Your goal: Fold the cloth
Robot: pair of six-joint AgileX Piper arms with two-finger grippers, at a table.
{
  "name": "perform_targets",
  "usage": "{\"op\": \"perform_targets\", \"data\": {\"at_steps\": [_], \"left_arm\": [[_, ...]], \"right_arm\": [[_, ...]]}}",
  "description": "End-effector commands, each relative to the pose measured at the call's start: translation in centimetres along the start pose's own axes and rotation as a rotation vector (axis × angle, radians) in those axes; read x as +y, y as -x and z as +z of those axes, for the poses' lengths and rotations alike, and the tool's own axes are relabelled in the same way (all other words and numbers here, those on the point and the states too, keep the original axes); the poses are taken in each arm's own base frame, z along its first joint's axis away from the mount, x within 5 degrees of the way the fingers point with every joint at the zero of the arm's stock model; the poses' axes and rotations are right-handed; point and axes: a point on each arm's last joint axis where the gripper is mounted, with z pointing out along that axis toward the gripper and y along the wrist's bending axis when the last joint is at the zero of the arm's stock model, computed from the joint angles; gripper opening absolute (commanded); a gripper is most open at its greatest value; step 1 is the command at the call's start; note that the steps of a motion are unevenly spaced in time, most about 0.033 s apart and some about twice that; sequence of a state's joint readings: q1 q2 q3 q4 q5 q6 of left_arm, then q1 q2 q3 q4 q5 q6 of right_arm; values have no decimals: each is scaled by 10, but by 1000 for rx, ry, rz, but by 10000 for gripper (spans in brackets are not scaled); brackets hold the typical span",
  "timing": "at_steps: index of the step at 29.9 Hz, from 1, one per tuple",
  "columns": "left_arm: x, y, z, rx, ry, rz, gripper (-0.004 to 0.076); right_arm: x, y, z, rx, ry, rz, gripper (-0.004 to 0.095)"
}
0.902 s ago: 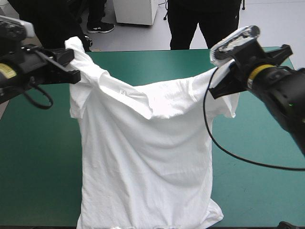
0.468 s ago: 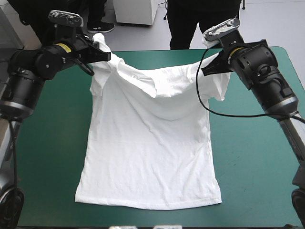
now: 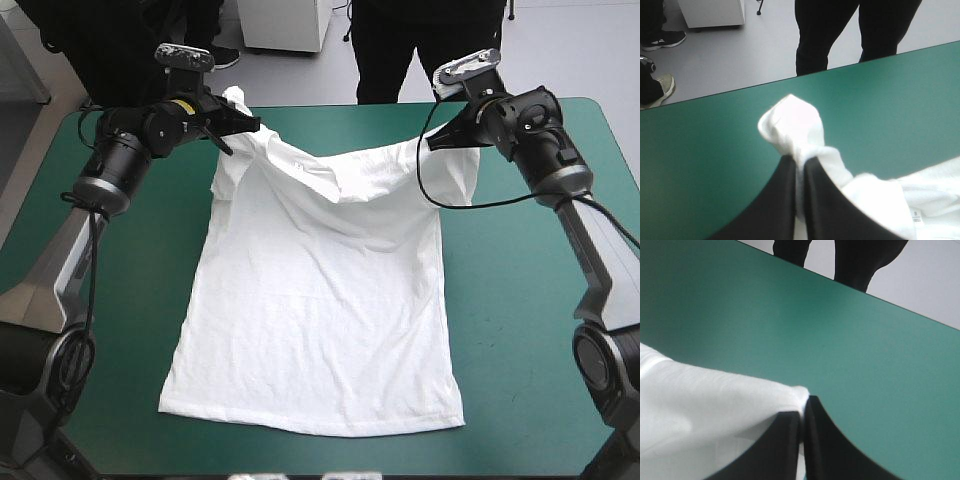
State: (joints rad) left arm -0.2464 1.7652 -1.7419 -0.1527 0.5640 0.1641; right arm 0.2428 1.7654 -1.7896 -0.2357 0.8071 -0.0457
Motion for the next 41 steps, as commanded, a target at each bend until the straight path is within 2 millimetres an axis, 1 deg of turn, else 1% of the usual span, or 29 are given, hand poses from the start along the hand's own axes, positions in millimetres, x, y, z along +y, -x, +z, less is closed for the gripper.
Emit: {"op": "perform_targets", "data": {"at_steps": [1,6,11,13,14,16,17,19,21,22,23,24,25,27,30,34,37,38,39,41], "left_arm": [[1,22,-9,-161,17,-10,-17],[2,6,19,-104,6,-37,-17],[2,-8,40,-48,-9,-64,-16],[2,-13,47,-27,-10,-66,-9],[2,-16,50,-9,-12,-66,8],[1,-21,52,30,-18,-67,68],[1,-23,54,49,-21,-63,118],[1,-26,55,69,-24,-56,232],[1,-27,55,80,-26,-49,368],[2,-26,54,83,-25,-43,414],[4,-25,50,86,-24,-46,457],[5,-24,46,95,-23,-48,484],[7,-22,39,106,-22,-48,494],[9,-16,22,121,-21,-41,492],[8,-8,-12,170,-11,2,492],[4,-6,-62,297,-6,19,492],[0,-3,-102,326,-5,-6,492],[-1,-3,-112,336,-3,-17,492],[-2,-3,-128,327,6,-19,492],[-2,-9,-146,342,36,-26,492]], "right_arm": [[-8,16,-5,-124,-17,7,-18],[3,5,32,-55,32,23,-17],[11,-3,54,-9,65,23,-15],[12,-6,60,3,69,21,6],[14,-7,62,9,76,27,36],[14,-8,63,10,89,27,130],[12,-8,64,8,95,36,192],[6,-9,63,6,90,51,320],[-4,-9,60,-1,88,89,462],[-8,-9,57,-5,90,102,509],[-16,-9,52,-9,89,111,562],[-20,-9,48,-12,93,118,585],[-27,-9,41,-15,92,126,597],[-40,-8,25,-23,94,136,595],[-55,-9,0,-20,115,151,594],[-60,-12,-36,16,143,153,595],[-60,-12,-62,21,148,146,595],[-60,-12,-69,23,149,144,595],[-58,-13,-79,23,153,137,595],[-57,-16,-92,25,156,135,595]]}}
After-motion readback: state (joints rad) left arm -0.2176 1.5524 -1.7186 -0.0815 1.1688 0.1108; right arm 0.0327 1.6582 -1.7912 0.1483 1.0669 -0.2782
